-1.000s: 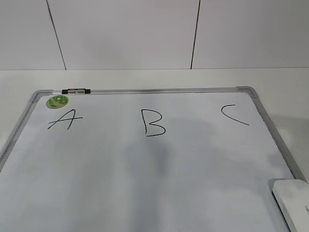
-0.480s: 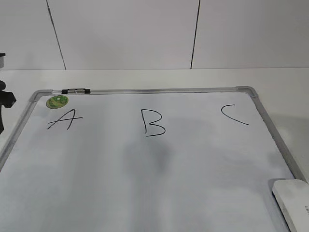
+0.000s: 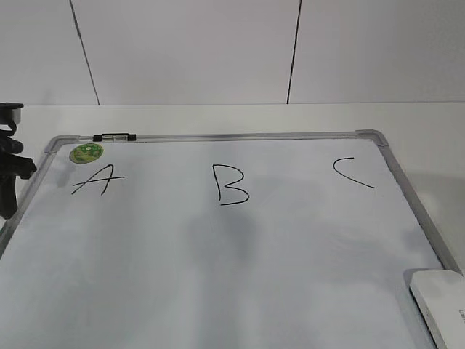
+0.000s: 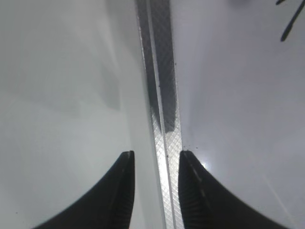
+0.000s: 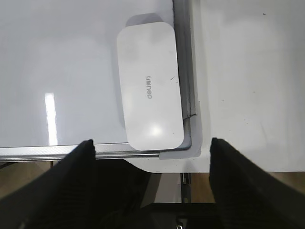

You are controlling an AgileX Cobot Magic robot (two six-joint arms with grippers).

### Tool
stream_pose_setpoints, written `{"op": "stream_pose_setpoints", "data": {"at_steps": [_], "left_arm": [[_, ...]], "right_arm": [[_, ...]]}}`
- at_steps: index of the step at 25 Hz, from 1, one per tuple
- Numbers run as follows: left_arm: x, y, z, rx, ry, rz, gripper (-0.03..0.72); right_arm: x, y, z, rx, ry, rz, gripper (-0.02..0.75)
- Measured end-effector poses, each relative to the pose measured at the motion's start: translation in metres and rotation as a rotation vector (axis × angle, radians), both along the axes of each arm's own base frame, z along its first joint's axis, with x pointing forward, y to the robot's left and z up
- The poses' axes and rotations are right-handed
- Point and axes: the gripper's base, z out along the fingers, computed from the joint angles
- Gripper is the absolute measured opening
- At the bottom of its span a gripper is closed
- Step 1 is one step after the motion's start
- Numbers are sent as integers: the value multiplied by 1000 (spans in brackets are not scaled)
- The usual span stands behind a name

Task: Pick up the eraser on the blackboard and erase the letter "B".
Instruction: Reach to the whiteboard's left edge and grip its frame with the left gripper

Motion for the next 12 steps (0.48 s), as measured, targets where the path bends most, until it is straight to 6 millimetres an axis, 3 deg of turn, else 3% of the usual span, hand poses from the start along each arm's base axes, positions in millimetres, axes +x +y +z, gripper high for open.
{"op": "stream_pose_setpoints", "data": {"at_steps": [12], "left_arm": [[5,0,-22,-3,35,-6,235]], "right_arm": [[0,0,0,0,0,0,572]]}}
